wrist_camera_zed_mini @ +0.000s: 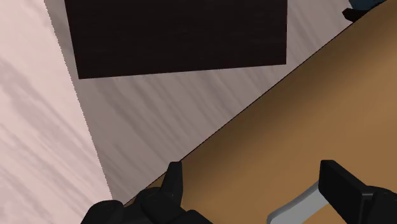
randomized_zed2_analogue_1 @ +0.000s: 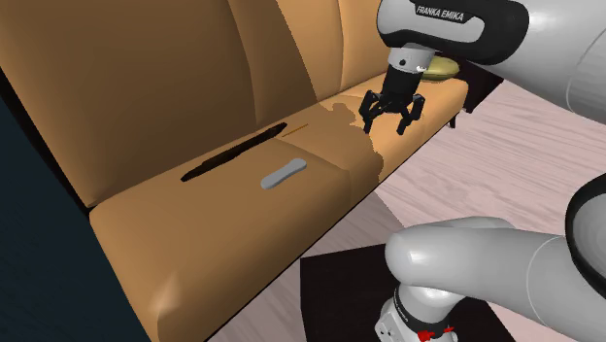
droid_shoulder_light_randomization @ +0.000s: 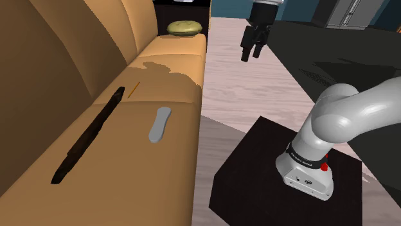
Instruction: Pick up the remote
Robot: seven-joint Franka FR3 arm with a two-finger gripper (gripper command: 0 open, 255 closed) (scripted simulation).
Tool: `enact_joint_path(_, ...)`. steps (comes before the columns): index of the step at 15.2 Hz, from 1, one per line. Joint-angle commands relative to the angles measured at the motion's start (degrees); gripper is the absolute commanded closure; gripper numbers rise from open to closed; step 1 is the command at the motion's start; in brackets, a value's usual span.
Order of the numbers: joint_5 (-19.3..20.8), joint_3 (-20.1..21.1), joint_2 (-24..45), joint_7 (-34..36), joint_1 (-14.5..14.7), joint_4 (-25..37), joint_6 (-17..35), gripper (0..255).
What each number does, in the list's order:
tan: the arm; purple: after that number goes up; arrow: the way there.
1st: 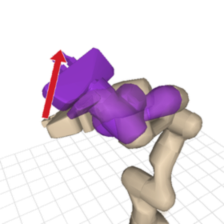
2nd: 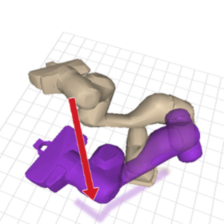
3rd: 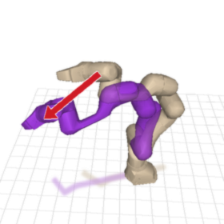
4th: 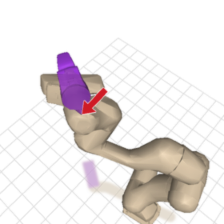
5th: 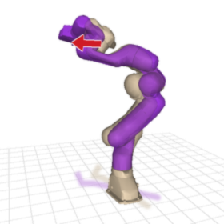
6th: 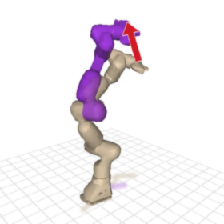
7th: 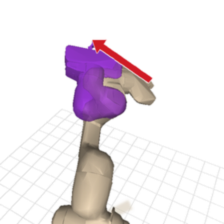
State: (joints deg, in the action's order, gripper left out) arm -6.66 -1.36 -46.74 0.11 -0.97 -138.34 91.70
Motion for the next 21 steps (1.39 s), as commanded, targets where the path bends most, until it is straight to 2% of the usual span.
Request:
enact_joint_path(1, 0.0, 0.0, 0.0, 0.0, 0.0, 0.0, 0.0, 0)
enact_joint_path(7, -4.43, 9.15, 5.21, 13.44, -0.16, -2.64, 8.84, 0)
enact_joint_path(13, -6.64, 17.98, 14.7, 26.95, -1.15, -1.43, 17.9, 0)
enact_joint_path(17, -5.88, 23.52, 22.96, 36.46, -2.62, 1.4, 23.53, 0)
enact_joint_path(21, -2.58, 28.57, 32.48, 46.89, -4.56, 5.71, 28.33, 0)
